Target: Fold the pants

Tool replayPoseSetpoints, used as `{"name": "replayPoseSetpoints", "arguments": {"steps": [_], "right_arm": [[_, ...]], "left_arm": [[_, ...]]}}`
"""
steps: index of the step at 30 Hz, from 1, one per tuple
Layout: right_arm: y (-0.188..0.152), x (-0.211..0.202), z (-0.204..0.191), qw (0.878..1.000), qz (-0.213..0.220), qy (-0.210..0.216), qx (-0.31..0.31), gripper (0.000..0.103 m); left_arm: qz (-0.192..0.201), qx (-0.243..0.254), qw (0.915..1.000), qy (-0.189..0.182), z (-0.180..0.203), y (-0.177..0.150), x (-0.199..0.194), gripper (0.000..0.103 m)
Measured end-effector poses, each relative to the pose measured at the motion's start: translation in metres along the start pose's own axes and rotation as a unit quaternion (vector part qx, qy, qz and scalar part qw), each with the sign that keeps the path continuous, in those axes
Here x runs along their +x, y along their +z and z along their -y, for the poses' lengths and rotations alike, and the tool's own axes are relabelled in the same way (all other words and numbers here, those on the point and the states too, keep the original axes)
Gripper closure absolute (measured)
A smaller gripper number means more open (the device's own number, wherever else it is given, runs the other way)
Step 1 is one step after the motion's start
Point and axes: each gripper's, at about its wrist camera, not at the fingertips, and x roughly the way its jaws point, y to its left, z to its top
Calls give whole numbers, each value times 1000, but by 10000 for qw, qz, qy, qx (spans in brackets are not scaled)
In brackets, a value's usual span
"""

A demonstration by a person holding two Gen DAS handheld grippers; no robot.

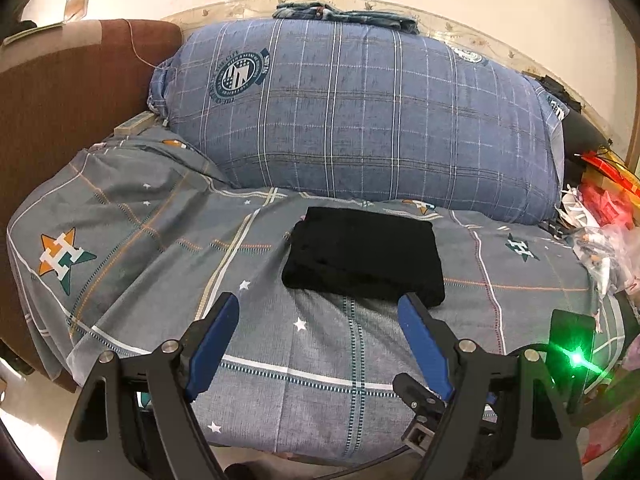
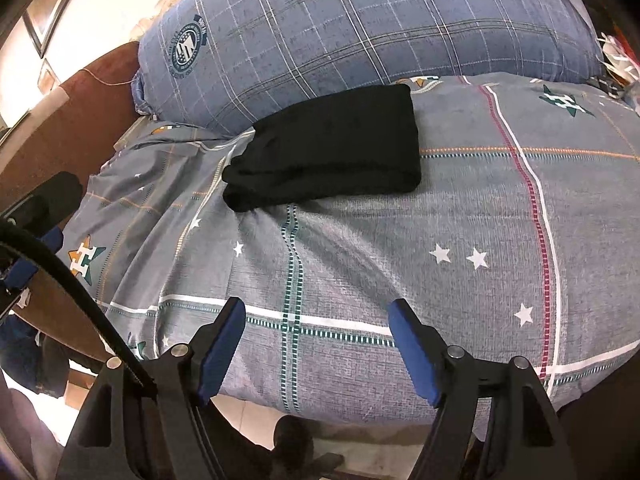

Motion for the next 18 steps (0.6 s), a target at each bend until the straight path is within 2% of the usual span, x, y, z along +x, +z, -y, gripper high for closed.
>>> {"name": "replayPoseSetpoints", "arguments": {"steps": [18], "right_arm": [[-6, 14, 5, 9997, -256, -17, 25, 23]], "left_arm": [[-137, 121, 9996, 192, 1, -9, 14, 22]]}}
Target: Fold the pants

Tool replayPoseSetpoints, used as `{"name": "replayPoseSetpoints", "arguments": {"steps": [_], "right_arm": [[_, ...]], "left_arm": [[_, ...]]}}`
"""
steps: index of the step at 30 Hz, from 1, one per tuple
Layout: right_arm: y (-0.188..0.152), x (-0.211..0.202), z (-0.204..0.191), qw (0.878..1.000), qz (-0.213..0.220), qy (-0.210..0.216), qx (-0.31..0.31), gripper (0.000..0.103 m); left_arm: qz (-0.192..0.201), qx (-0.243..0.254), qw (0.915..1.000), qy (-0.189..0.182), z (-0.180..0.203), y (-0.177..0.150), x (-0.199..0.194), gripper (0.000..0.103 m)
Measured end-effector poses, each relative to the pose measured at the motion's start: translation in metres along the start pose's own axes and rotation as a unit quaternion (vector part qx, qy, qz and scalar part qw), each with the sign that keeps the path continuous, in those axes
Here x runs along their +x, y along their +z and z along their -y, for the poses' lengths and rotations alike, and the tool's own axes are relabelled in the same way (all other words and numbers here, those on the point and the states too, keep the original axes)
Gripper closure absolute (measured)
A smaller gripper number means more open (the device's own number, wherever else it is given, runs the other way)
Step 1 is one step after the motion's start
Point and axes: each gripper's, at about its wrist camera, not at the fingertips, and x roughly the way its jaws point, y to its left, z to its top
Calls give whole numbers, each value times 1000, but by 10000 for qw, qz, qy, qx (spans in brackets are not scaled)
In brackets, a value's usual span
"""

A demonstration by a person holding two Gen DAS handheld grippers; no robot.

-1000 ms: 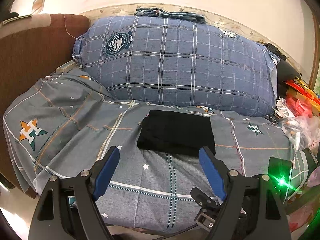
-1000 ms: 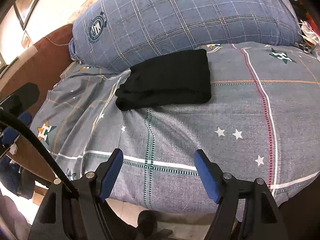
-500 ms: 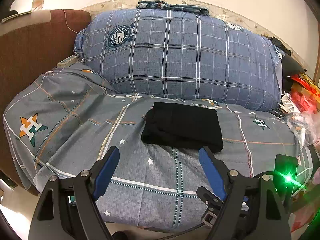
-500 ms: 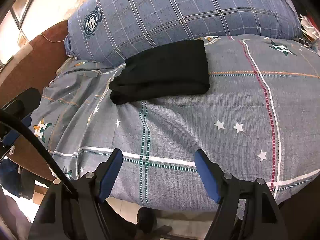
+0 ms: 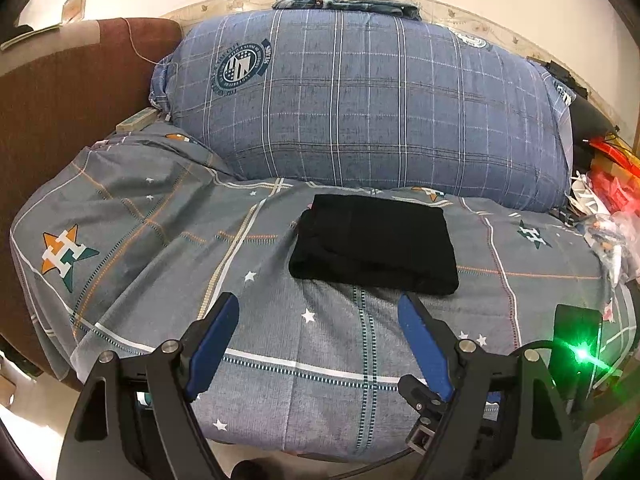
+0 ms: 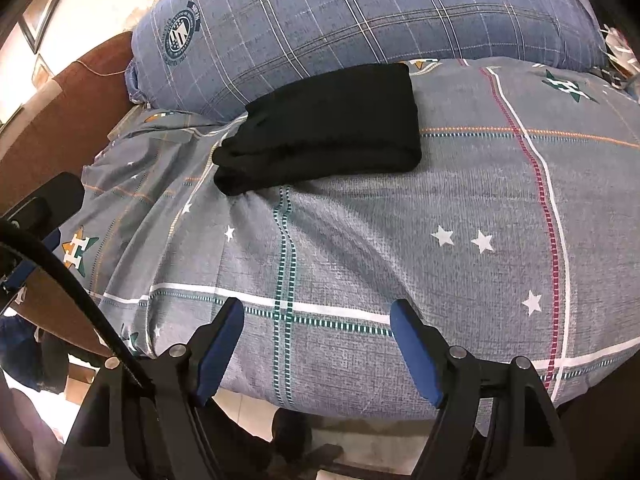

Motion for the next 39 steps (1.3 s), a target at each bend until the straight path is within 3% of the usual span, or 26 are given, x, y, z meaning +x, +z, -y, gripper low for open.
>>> {"name": "replayPoseSetpoints", "arguments": {"steps": [14, 20, 39], "right_arm": [[-4, 20, 12, 9995, -235, 14, 194, 22], [-4, 18, 18, 9994, -216, 13, 262, 22], [-8, 27, 21, 9992, -331, -38, 218, 20]], "left_arm": [[-304, 57, 9995, 50, 3, -9, 21, 22], [-485, -206, 9984, -221, -6, -11, 27, 22], [-462, -203, 9987, 53, -11, -16, 32, 22]]}}
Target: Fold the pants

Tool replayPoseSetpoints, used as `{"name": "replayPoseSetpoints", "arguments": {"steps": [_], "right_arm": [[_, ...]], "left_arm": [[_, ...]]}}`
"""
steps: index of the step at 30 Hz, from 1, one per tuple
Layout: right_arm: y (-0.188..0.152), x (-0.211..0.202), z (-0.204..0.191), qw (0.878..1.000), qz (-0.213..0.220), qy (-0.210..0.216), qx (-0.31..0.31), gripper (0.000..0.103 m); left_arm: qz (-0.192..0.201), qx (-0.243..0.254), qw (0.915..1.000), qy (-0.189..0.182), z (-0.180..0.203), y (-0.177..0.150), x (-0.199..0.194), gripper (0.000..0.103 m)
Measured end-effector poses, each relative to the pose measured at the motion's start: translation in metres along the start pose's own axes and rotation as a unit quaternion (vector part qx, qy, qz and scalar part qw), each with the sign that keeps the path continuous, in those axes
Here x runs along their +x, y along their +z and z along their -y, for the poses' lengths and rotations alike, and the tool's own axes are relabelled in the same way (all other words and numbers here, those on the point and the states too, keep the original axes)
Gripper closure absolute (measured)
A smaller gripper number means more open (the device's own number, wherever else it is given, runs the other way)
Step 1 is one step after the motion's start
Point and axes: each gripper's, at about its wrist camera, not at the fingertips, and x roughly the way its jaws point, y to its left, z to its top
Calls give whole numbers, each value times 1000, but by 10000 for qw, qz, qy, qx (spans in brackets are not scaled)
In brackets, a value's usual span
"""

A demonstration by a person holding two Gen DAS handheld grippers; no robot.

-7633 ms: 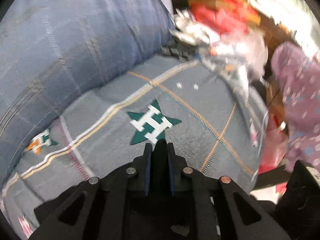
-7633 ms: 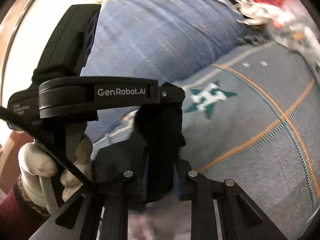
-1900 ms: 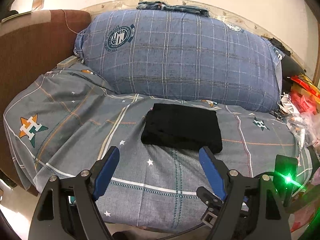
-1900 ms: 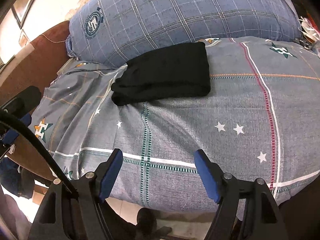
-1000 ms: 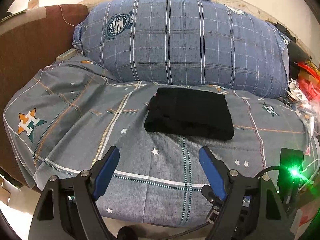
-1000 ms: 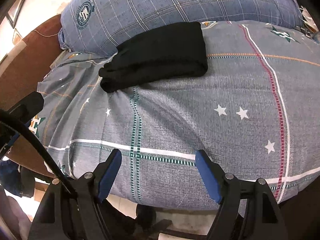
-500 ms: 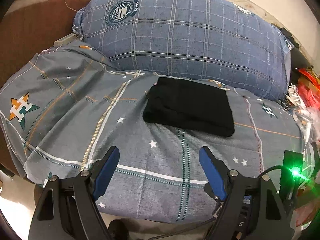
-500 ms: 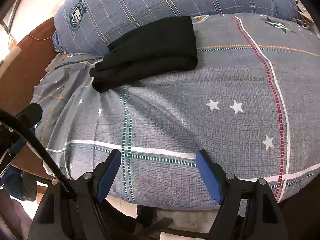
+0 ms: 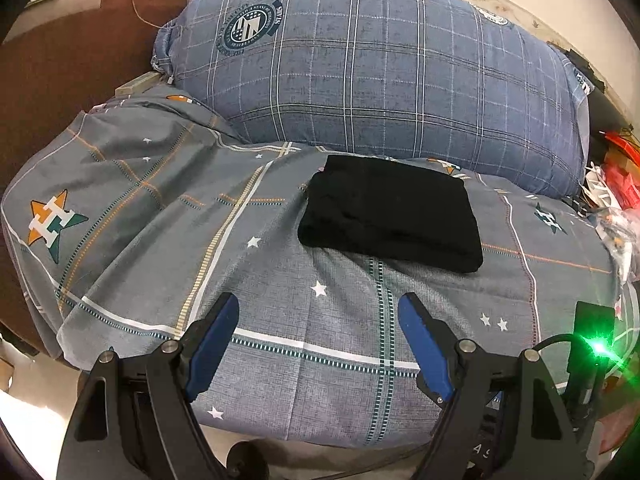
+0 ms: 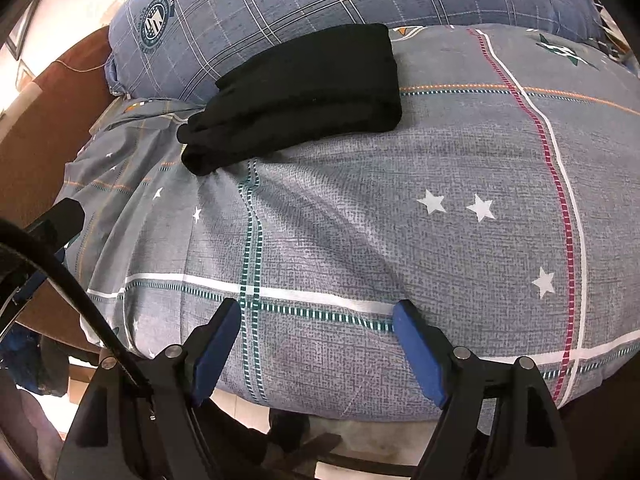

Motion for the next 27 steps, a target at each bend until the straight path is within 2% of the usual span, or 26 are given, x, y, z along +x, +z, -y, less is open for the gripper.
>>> {"name": "replayPoseSetpoints", "arguments": {"steps": [20, 24, 27], "right_arm": [[3, -13, 2, 9994, 346, -40, -35, 20], [12, -27, 5, 9973, 712, -131, -127, 20], [29, -39, 13, 9944, 976, -313, -248, 19]], "left_arm": [[-50, -27, 9999, -149, 0, -1, 2, 22], [-2, -62, 9997, -242, -7, 5, 5, 22], [176, -176, 9992, -311, -25, 27, 13, 22]]}}
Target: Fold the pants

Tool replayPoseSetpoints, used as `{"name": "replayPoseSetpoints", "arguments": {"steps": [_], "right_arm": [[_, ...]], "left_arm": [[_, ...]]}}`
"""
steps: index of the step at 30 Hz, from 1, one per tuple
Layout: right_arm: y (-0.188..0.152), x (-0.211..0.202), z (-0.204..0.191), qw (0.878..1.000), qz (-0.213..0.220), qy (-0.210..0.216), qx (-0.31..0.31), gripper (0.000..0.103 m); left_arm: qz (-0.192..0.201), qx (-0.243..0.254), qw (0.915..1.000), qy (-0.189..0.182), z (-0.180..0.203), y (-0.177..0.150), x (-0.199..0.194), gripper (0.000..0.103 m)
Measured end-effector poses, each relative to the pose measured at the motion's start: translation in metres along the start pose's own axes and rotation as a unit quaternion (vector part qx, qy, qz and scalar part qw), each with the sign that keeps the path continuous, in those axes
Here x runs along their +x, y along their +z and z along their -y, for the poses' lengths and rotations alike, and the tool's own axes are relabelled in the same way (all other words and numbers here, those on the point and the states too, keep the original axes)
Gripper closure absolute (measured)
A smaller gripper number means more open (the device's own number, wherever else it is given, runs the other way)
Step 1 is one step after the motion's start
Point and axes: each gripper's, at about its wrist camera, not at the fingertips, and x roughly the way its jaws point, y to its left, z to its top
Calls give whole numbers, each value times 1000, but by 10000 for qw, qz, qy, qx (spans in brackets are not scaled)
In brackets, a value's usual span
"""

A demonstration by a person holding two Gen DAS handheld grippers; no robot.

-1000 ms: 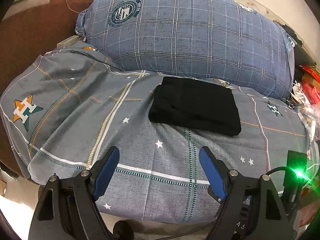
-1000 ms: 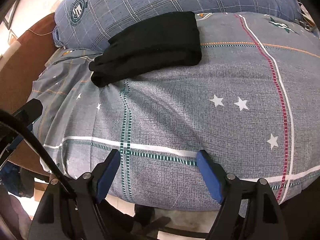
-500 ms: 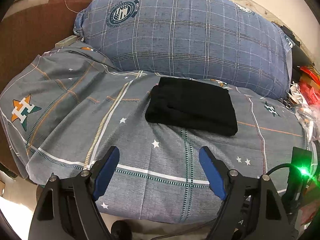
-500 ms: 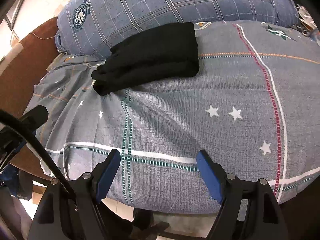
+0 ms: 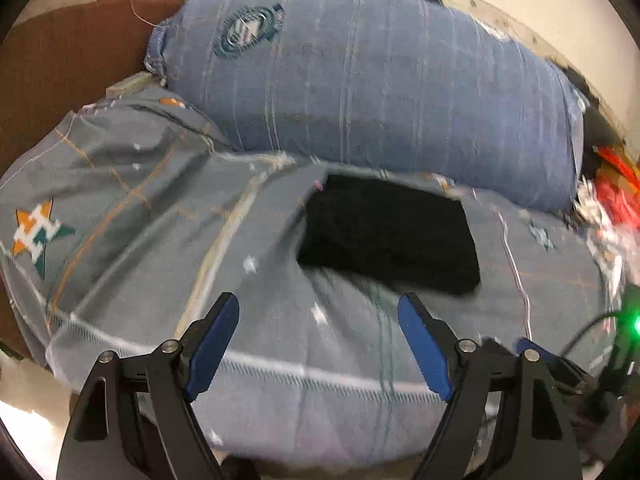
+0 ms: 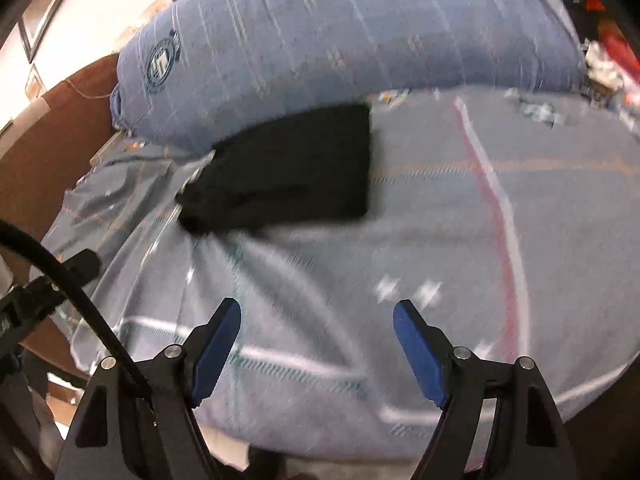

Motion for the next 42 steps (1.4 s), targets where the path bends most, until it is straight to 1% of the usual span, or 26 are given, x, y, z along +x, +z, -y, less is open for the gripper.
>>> {"name": "replayPoseSetpoints", "arguments": {"steps": [2, 4, 7, 9, 13, 14, 17, 19, 20, 21, 22, 24, 25, 26, 27, 28, 29, 30, 31, 32, 33, 34, 37, 39, 41, 42], "right_arm": [[19, 0, 11, 10000, 30, -45, -14, 19], [39, 3, 24, 9999, 55, -133, 16, 18], [70, 14, 43, 9997, 92, -142, 169, 18], [89, 28, 50, 9997, 53, -6, 253, 18], [123, 68, 63, 9954, -162, 740, 583, 17], [130, 81, 65, 9942, -266, 805, 665, 17], [143, 117, 71, 9904, -542, 886, 916, 17], [148, 137, 73, 9875, -689, 964, 1038, 17], [150, 143, 71, 9866, -686, 1046, 1048, 16], [152, 146, 69, 9867, -642, 1108, 1002, 16], [154, 149, 65, 9855, -689, 1227, 953, 17], [155, 156, 57, 9804, -882, 1473, 967, 27], [156, 157, 51, 9813, -930, 1408, 928, 30], [158, 154, 45, 9830, -907, 1357, 837, 42], [159, 149, 41, 9840, -898, 1338, 754, 49], [162, 141, 37, 9850, -836, 1341, 692, 61], [165, 131, 34, 9848, -771, 1412, 654, 70], [167, 122, 32, 9831, -724, 1551, 646, 72], [170, 110, 29, 9814, -663, 1684, 644, 74], [172, 101, 25, 9810, -603, 1738, 612, 74], [174, 92, 20, 9808, -529, 1793, 547, 74], [175, 83, 13, 9796, -479, 1898, 455, 75], [175, 69, -2, 9780, -505, 2010, 246, 75], [171, 67, -5, 9803, -493, 1906, 152, 75], [164, 74, 8, 9811, -594, 1818, 304, 75], [161, 80, 16, 9831, -666, 1662, 392, 75]], "left_arm": [[17, -123, 9997, -229, -15, 21, 12, 18], [-128, -269, 9983, -500, -31, 43, 35, 17], [-636, -412, 9926, -946, -48, 68, 87, 17], [-973, -543, 9864, -1210, -56, 76, 126, 17], [-1467, -805, 9715, -1676, -61, 81, 190, 17], [-1604, -889, 9675, -1743, -60, 80, 207, 17], [-1863, -867, 9607, -1867, -54, 77, 240, 16], [-1751, -650, 9617, -2005, -43, 81, 242, 14], [-1833, -561, 9573, -2165, -36, 83, 244, 14], [-1906, -413, 9570, -2149, -28, 83, 244, 14], [-1866, -212, 9615, -2004, -20, 84, 242, 17], [-1764, 75, 9679, -1790, -9, 84, 232, 30], [-1716, 94, 9694, -1753, -8, 86, 225, 40], [-1679, 63, 9703, -1740, -9, 88, 220, 46], [-1617, 15, 9722, -1691, -10, 91, 212, 49], [-1571, -17, 9737, -1652, -11, 92, 206, 55], [-1519, -54, 9753, -1602, -11, 93, 199, 61], [-1485, -96, 9758, -1600, -12, 93, 192, 62], [-1424, -132, 9762, -1628, -13, 92, 182, 68], [-1356, -161, 9740, -1810, -13, 93, 173, 80], [-1292, -186, 9699, -2056, -13, 94, 162, 81], [-1208, -148, 9699, -2110, -9, 95, 151, 81], [-1047, 11, 9746, -1977, 4, 96, 136, 80], [-1170, -90, 9766, -1804, 1, 94, 139, 80], [-1303, -217, 9767, -1694, -3, 92, 145, 80], [-1298, -219, 9775, -1651, -5, 92, 145, 80]]}}
